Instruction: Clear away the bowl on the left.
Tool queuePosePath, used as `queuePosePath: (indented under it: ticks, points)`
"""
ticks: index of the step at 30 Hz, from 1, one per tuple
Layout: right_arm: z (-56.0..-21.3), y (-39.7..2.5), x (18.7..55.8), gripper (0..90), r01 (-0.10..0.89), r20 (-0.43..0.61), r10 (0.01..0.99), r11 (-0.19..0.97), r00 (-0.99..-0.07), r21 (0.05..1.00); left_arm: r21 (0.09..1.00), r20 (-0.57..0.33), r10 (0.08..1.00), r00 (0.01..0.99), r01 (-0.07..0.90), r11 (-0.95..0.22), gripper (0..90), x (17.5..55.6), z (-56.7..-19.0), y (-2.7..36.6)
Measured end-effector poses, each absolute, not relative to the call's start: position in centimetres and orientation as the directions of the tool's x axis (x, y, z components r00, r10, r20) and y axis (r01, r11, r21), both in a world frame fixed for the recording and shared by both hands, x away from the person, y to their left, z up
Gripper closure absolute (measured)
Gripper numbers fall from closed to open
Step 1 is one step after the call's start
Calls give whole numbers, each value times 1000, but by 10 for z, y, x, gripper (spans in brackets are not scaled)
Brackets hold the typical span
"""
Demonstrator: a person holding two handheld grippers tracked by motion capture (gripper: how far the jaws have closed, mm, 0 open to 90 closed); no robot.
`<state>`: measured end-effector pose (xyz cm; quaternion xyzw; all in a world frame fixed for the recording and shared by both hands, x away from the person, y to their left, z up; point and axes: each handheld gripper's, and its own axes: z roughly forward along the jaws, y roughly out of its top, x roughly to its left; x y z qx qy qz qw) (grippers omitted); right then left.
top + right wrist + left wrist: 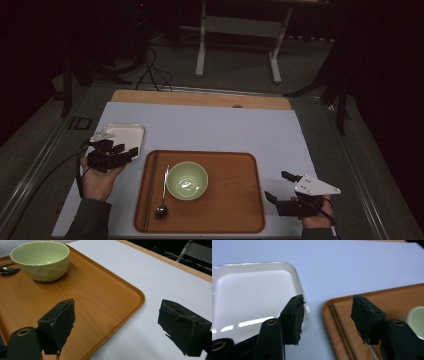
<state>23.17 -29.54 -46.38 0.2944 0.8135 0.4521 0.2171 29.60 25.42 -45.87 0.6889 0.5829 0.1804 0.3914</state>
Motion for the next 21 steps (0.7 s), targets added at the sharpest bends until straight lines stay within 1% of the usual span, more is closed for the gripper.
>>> queuePosePath:
  ticks: [5, 8, 17, 21]
  points:
    - [-464, -295, 232, 135, 284, -85, 674, 417, -734, 863, 747, -199, 956, 216, 665, 5, 470, 300, -462, 267]
    - [-464, -295, 232, 135, 282, -86, 673, 419, -735, 863, 740, -175, 967, 184, 672, 7, 484, 305, -466, 278]
    - [-466, -293, 234, 135, 288, -81, 675, 416, -733, 863, 729, -163, 976, 146, 684, 20, 497, 312, -473, 300]
    - [-466, -292, 234, 135, 287, -81, 674, 416, -734, 863, 724, -153, 982, 112, 689, 34, 499, 317, -478, 315]
